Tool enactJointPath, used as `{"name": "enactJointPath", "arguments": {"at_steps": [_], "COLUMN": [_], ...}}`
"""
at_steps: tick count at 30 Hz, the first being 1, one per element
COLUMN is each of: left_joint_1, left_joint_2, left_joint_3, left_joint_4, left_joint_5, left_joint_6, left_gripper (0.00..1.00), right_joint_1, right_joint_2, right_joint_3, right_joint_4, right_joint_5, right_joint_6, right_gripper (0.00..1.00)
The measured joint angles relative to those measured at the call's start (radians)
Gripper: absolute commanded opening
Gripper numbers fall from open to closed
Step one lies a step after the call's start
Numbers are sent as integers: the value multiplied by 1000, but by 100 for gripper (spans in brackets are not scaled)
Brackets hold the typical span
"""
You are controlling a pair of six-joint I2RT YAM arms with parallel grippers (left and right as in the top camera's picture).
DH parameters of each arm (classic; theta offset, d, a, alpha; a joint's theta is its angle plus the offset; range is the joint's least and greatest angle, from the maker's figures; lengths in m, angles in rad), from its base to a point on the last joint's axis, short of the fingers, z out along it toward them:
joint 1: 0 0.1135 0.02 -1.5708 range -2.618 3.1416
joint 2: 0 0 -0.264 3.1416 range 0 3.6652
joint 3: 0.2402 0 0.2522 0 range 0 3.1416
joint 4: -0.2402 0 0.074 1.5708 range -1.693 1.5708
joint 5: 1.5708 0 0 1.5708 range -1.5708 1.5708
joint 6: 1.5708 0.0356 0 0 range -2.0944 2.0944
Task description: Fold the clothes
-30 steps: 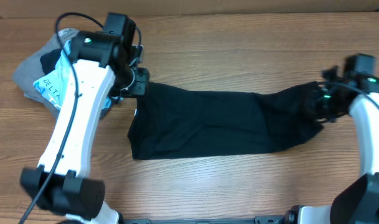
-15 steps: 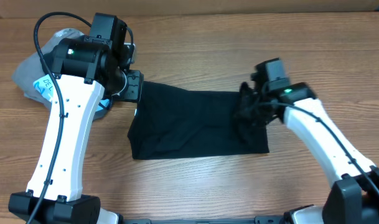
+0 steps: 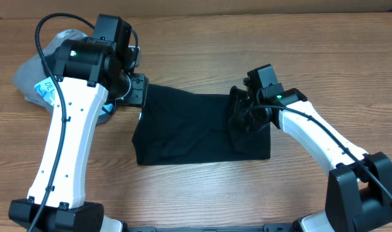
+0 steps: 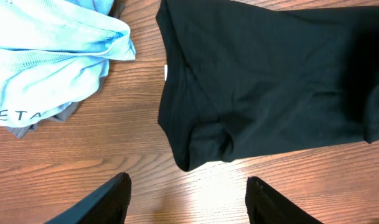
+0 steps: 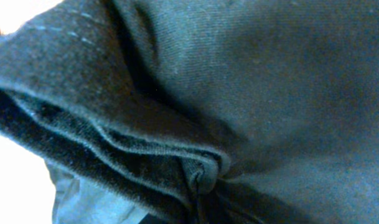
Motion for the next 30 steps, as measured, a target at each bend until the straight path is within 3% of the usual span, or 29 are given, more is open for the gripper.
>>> {"name": "enactJointPath", "arguments": {"at_steps": [10, 11, 13, 15, 18, 27, 30], "left_joint_1": [0, 0, 0, 0, 0, 0, 0], "left_joint_2": [0, 0, 0, 0, 0, 0, 0], "left_joint_3": [0, 0, 0, 0, 0, -3, -46], "left_joint_4": [0, 1, 2, 5, 6, -3, 16], "left_joint_5": [0, 0, 0, 0, -1, -4, -4], "left_joint_6": [0, 0, 0, 0, 4, 6, 2], "left_gripper": [63, 63, 64, 66, 87, 96, 99], "right_joint_1": [69, 79, 101, 117, 136, 106, 67], "right_joint_2": [0, 0, 0, 0, 0, 0, -4], "right_joint_3": [0, 0, 0, 0, 0, 0, 0], "right_joint_4": [-23, -16, 4, 24, 43, 45, 13], "right_joint_5": [-22, -21, -8, -2, 3, 3, 6], "right_joint_6": [19, 28, 61, 77, 102, 114, 92], "right_gripper": [4, 9, 34, 41, 49, 45, 34]}}
